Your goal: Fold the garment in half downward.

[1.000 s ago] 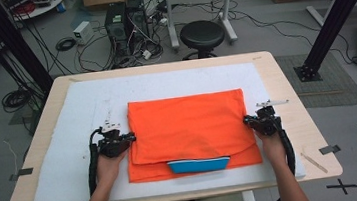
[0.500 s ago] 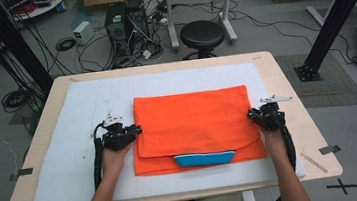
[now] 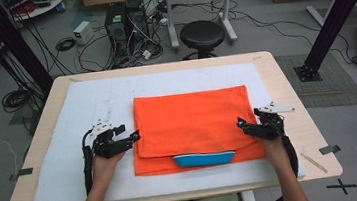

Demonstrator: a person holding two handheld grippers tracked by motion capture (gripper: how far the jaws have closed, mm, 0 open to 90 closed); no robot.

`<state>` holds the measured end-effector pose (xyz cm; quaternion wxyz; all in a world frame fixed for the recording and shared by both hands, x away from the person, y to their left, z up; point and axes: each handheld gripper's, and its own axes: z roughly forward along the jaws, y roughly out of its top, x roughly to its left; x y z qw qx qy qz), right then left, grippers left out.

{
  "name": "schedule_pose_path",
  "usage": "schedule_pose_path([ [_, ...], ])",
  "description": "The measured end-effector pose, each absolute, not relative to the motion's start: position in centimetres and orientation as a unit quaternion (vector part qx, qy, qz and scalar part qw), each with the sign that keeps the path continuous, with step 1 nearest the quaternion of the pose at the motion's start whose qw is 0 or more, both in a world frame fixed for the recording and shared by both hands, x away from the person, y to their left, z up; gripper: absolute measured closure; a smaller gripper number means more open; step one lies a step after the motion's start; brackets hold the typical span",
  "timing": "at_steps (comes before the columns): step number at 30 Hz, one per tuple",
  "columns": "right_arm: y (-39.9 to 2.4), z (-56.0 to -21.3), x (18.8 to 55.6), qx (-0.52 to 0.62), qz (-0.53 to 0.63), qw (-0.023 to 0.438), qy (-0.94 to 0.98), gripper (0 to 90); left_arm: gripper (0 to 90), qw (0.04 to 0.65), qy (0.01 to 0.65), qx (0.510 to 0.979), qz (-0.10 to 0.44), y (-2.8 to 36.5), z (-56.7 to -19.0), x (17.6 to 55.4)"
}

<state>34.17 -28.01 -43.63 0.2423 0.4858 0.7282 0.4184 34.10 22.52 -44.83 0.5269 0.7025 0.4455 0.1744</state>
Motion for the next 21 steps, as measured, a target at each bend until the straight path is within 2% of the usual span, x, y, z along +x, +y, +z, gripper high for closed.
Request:
schedule_pose_path([
  [1, -27.9, -43.5, 34.1, 0.481, 0.425, 0.236, 0.73, 21.4, 15.5, 0.53, 0.445, 0.7, 0.176, 22.7, -44.8, 34.0],
  [4, -27.5, -43.3, 33.7, 0.469, 0.431, 0.224, 0.737, 21.4, 15.3, 0.538, 0.442, 0.694, 0.181, 23.5, -44.9, 33.9],
  [8, -27.0, -42.9, 33.0, 0.453, 0.435, 0.234, 0.742, 21.4, 19.2, 0.558, 0.413, 0.691, 0.2, 24.3, -44.7, 33.8],
  [13, -27.0, -42.7, 32.3, 0.452, 0.439, 0.241, 0.739, 21.4, 19.2, 0.561, 0.389, 0.693, 0.233, 24.2, -44.5, 33.8],
  [21, -27.6, -43.0, 31.9, 0.454, 0.436, 0.246, 0.737, 21.4, 18.9, 0.564, 0.406, 0.684, 0.221, 24.0, -44.4, 33.9],
])
